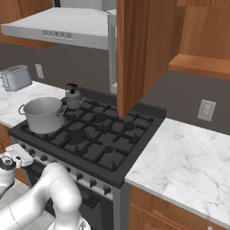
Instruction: Pick the kettle from the cabinet and place it on a stove burner. Then pick the pot from the counter and place it on another stove burner. Finally, turn both burners on.
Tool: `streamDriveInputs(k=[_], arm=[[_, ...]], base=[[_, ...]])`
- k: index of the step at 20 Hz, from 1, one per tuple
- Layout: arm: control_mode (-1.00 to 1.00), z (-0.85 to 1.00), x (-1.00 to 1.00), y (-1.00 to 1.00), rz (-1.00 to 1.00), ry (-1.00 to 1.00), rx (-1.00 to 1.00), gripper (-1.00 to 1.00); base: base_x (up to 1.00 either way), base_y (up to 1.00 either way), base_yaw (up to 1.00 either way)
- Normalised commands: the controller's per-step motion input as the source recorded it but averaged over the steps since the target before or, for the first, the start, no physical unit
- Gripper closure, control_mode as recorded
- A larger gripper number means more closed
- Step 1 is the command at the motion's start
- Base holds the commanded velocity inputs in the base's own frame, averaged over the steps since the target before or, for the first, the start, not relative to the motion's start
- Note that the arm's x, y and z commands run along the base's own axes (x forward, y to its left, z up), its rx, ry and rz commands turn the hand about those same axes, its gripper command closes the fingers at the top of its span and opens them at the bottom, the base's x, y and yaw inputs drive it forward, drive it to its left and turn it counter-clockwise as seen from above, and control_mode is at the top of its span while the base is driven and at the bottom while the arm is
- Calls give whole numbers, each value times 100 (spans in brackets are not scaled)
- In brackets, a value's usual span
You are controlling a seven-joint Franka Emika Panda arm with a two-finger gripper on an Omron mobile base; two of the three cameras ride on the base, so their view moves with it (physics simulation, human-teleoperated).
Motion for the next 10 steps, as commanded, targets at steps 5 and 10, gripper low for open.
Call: streamDriveInputs(k=[5,10], arm=[[-100,0,0,0,0,0,-12,100],[-100,0,0,0,0,0,-21,100]], base=[[0,0,0],[0,0,0]])
